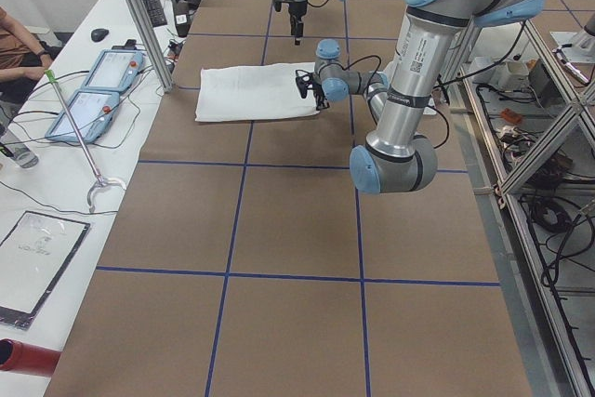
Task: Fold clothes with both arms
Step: 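Lower both grippers to the near corners of the folded shirt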
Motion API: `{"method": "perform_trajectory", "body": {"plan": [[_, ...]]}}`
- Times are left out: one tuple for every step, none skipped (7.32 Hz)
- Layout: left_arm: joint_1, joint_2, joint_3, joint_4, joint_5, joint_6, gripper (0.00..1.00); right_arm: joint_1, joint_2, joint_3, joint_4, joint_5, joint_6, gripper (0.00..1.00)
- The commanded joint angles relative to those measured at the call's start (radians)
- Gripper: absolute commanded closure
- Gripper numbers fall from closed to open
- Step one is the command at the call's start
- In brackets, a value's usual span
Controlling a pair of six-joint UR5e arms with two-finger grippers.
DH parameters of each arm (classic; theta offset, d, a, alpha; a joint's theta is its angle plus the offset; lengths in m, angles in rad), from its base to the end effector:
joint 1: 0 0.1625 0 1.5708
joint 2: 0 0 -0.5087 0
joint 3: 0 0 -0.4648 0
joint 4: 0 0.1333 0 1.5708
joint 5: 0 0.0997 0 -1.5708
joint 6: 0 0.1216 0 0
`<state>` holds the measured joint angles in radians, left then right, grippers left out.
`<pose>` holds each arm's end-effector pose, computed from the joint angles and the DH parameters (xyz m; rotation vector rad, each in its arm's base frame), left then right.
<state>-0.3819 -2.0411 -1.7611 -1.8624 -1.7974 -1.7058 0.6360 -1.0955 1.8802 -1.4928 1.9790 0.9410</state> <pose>0.6582 -0.3786 0.3183 -0.0914 0.9721 -0.3677 -0.5217 -0.4909 0.2832 0.1946 -0.9118 -0.1703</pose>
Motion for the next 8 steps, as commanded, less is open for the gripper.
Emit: {"method": "perform_trajectory", "body": {"plan": [[-0.008,0.001,-0.062,0.002,-0.005,0.000,1.00,-0.012,-0.003,0.003,0.000,-0.011,0.053,0.00],[-0.009,0.010,-0.102,0.002,-0.008,0.000,1.00,-0.059,-0.003,0.008,0.000,-0.044,0.191,0.00],[-0.008,0.010,-0.107,0.005,-0.008,0.000,1.00,-0.120,-0.001,0.011,-0.003,-0.083,0.370,0.00],[-0.008,0.010,-0.107,0.006,-0.008,0.000,1.00,-0.162,0.005,0.010,-0.014,-0.095,0.529,0.00],[-0.011,0.012,-0.107,0.006,-0.008,0.001,1.00,-0.208,-0.006,0.008,-0.015,-0.104,0.661,0.00],[-0.012,0.012,-0.104,0.006,-0.007,0.003,1.00,-0.240,-0.017,0.001,-0.018,-0.127,0.721,0.00],[-0.017,0.012,-0.104,0.006,-0.008,0.003,1.00,-0.249,-0.020,0.002,-0.043,-0.147,0.764,0.00],[-0.018,0.012,-0.103,0.006,-0.008,0.003,1.00,-0.262,-0.015,-0.004,-0.044,-0.149,0.823,0.00]]}}
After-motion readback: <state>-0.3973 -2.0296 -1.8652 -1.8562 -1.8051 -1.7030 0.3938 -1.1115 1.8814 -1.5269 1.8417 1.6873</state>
